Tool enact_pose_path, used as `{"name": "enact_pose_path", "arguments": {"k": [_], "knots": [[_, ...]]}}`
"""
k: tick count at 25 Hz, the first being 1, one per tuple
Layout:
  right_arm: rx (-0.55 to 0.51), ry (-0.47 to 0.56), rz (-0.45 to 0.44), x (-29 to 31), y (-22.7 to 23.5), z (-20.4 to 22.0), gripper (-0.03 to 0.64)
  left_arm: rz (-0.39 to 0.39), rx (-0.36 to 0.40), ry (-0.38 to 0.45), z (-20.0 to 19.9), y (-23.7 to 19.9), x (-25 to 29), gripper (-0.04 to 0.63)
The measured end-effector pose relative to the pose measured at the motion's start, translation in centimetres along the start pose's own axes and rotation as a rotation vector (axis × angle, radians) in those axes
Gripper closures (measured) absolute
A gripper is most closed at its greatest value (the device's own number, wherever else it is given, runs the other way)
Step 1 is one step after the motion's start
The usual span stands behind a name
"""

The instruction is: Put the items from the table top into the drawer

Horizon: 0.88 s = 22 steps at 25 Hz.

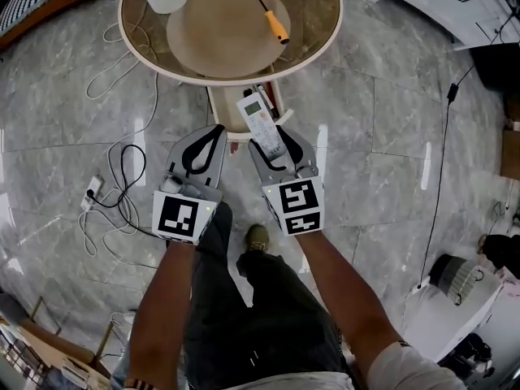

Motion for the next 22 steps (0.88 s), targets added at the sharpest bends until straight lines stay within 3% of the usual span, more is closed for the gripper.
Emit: {"name": "enact_pose_path", "arguments": {"k": [22], "knots": [[-0.067,-0.109,-0.082,15.4,3.1,11.4,0.39,-0.03,0.042,0.047,11.7,-8.5,4.6,0.597]]}}
Point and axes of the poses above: the fingertips, and each gripper's own axes: x forward along the fingers, y to its right, z out of its underside, the point moved 4 cm from there along -x, backward along the fingers, and after that the axes turned 2 degrees about y, right-handed, at the moved point
